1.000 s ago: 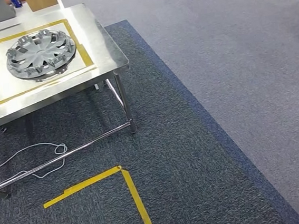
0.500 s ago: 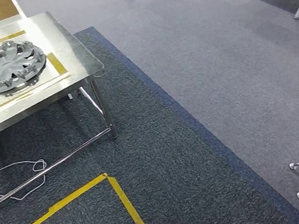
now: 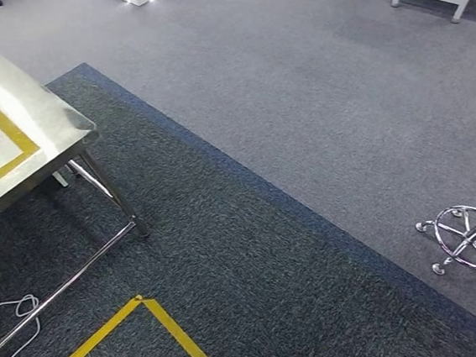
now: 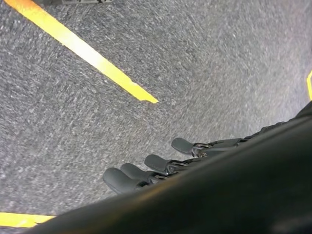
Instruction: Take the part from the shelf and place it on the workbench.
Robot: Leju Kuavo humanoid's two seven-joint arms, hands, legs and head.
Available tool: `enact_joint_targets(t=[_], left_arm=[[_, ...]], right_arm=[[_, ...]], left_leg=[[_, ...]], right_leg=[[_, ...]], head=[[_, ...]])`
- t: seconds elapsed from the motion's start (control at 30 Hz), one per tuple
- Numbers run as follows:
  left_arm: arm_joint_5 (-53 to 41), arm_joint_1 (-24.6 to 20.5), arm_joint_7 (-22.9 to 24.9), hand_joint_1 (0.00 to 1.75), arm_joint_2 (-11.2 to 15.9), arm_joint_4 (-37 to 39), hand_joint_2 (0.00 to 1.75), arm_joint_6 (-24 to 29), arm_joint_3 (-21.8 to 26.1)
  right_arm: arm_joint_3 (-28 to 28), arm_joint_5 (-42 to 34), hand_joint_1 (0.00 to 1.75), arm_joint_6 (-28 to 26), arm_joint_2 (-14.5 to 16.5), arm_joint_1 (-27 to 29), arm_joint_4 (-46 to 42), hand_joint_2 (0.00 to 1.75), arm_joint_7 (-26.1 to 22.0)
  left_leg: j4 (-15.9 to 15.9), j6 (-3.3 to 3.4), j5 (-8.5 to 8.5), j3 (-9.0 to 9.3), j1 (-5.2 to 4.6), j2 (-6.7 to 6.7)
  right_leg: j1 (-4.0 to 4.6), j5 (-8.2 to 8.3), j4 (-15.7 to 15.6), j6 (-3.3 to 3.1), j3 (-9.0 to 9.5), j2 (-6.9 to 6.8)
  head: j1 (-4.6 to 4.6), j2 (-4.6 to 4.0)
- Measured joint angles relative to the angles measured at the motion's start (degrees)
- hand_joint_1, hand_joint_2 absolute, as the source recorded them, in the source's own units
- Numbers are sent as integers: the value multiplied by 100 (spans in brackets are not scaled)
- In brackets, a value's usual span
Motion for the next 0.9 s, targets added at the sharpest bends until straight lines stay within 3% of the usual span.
enact_joint_targets(t=[0.03,0.07,0.13,0.2,0.27,0.33,0.4,0.47,0.53,0.57,0.6,0.63,0.7,0.77,0.87,0.9], left_arm=[[8,10,2,0,1,0,0,-1,-7],[16,17,3,0,2,0,0,-1,-12],[36,18,5,0,8,0,0,-1,-22],[48,15,5,0,16,7,0,2,-37],[54,7,6,0,20,14,0,6,-51],[60,-11,7,0,19,15,0,10,-58],[63,-19,7,0,16,15,0,13,-61],[62,-5,4,0,10,16,0,11,-65],[58,5,0,0,13,17,0,3,-87],[54,1,-2,0,16,17,0,-1,-107],[51,-8,-2,0,19,17,0,-4,-129],[49,-18,-2,0,18,17,0,-4,-147],[52,-32,-2,0,20,18,0,-6,-174],[68,-41,-7,0,28,19,0,-6,-194],[116,-79,-10,0,29,20,0,-4,-255],[124,-85,-10,0,27,20,0,-4,-278]], right_arm=[[-7,5,0,1,11,-21,41,0,-6],[-14,11,0,-1,18,-34,85,0,-12],[-26,26,0,-9,25,-47,159,0,-25],[-32,42,0,-19,40,-78,220,0,-47],[-34,53,0,-22,60,-114,263,0,-66],[-35,59,0,-26,67,-116,301,0,-73],[-40,64,0,-34,68,-111,337,0,-74],[-46,93,0,-20,68,-145,359,0,-70],[-42,161,0,37,69,-193,393,0,-59],[-37,197,0,67,69,-204,416,0,-48],[-32,221,0,86,70,-211,435,0,-39],[-27,234,0,99,70,-217,450,0,-31],[-21,250,0,121,79,-256,478,0,-32],[-16,255,0,131,104,-316,509,0,-51],[-15,252,0,132,120,-349,576,0,-91],[-16,250,0,131,121,-351,594,0,-100]], left_leg=[[267,7,-61,-139,-3,-25],[363,20,-13,-206,-6,-36],[-60,65,373,-61,-11,-95],[-794,121,732,227,-9,-353],[-1153,155,800,364,-19,-522],[-1208,203,793,385,-33,-435],[-1265,272,826,405,-26,-311],[-1291,311,836,414,-25,-154],[-1288,317,822,416,-33,20],[-1287,311,814,419,-34,98],[-1286,300,802,426,-34,174],[-1285,286,789,437,-32,241],[-1277,232,754,480,-43,362],[-1269,153,716,527,-58,451],[-1265,33,675,589,-28,545],[-1200,1,607,577,-12,479]], right_leg=[[12,2,1,-7,-1,84],[22,3,2,-12,2,168],[35,2,3,-11,20,333],[49,-7,21,10,11,486],[46,-18,45,72,-48,612],[19,-23,53,151,-111,688],[6,-155,234,205,-217,460],[0,-507,823,245,-511,129],[-17,-795,1493,292,-857,27],[-26,-792,1613,312,-922,11],[-36,-690,1538,329,-885,-12],[-47,-509,1249,339,-732,-55],[-58,-173,476,336,-317,-270],[-44,-65,104,281,-125,-408],[-16,-57,92,158,-136,-274],[-19,-44,83,120,-120,-220]], head=[[0,0],[-1,0],[1,0],[3,0],[2,0],[-1,0],[17,0],[54,0],[70,0],[69,0],[71,0],[71,0],[71,0],[57,0],[45,0],[41,0]])
